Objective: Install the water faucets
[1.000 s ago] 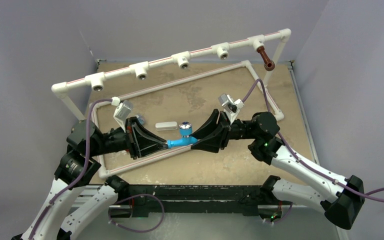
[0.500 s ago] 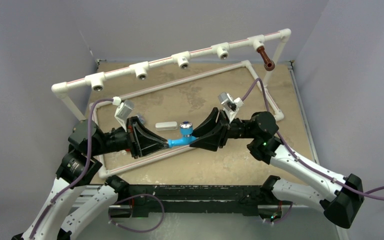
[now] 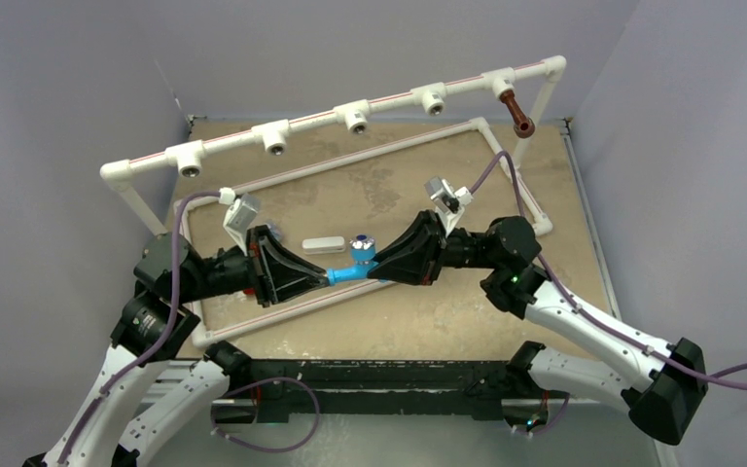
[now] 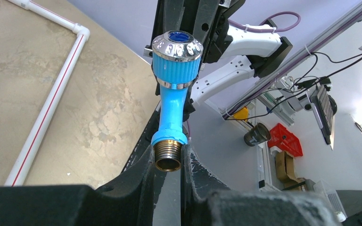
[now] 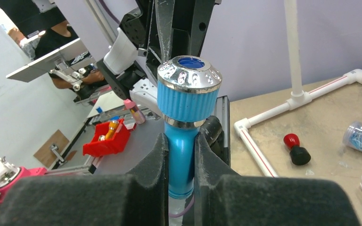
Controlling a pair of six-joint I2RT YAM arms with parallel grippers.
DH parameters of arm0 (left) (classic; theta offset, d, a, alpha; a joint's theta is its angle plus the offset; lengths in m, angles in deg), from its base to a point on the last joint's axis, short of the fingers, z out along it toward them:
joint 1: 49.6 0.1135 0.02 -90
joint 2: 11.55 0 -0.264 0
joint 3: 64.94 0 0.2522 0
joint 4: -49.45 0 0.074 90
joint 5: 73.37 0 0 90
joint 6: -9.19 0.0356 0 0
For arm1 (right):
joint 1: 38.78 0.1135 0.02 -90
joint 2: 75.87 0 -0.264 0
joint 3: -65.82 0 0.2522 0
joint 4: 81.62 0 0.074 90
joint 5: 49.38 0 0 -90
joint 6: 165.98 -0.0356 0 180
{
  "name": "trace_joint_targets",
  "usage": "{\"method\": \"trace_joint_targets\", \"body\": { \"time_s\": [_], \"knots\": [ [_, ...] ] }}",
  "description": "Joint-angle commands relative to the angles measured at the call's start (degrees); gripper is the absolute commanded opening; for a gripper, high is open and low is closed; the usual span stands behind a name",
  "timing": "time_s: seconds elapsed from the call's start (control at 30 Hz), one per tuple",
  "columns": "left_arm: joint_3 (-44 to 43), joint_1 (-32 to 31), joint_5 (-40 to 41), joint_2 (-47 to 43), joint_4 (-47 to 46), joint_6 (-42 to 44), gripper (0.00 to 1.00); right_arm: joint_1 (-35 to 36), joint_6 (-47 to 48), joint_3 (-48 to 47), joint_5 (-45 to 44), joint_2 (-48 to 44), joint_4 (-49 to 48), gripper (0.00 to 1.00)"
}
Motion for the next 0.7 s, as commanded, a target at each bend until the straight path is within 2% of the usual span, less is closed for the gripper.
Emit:
{"method": "trace_joint_targets", "body": {
  "time_s": [0.0, 0.07, 0.1, 0.17, 0.33, 0.43, 0.67],
  "knots": [
    [0.08, -0.28, 0.70, 1.35, -2.93, -0.84, 0.00, 0.54, 1.01, 0.29, -1.09, -2.15, -2.69, 0.00],
    [-0.01, -0.30, 1.25, 1.69, -2.42, -0.79, 0.09, 0.52, 1.65, 0.05, -1.26, -2.62, -1.56, 0.00],
    [-0.12, -0.32, 1.56, 1.87, -2.17, -0.75, 0.18, 0.49, 2.02, -0.05, -1.40, -2.87, -0.36, 0.00],
    [-0.67, -0.33, 2.67, 2.09, -1.17, -0.35, 0.31, 0.54, 3.04, -0.23, -2.05, -3.57, 2.23, 0.00],
    [-4.11, -0.27, 9.15, 3.57, 4.63, 2.41, 0.52, 0.54, 8.70, -2.79, -7.50, -6.44, 12.05, 0.00],
    [-6.19, -0.30, 12.54, 5.19, 7.87, 4.62, 0.59, 0.50, 12.45, -5.25, -11.79, -8.01, 19.06, 0.00],
    [-11.80, -0.27, 19.02, 9.82, 10.10, 9.18, 0.60, 0.54, 21.99, -12.86, -28.92, -10.10, 35.66, 0.00]
  ]
}}
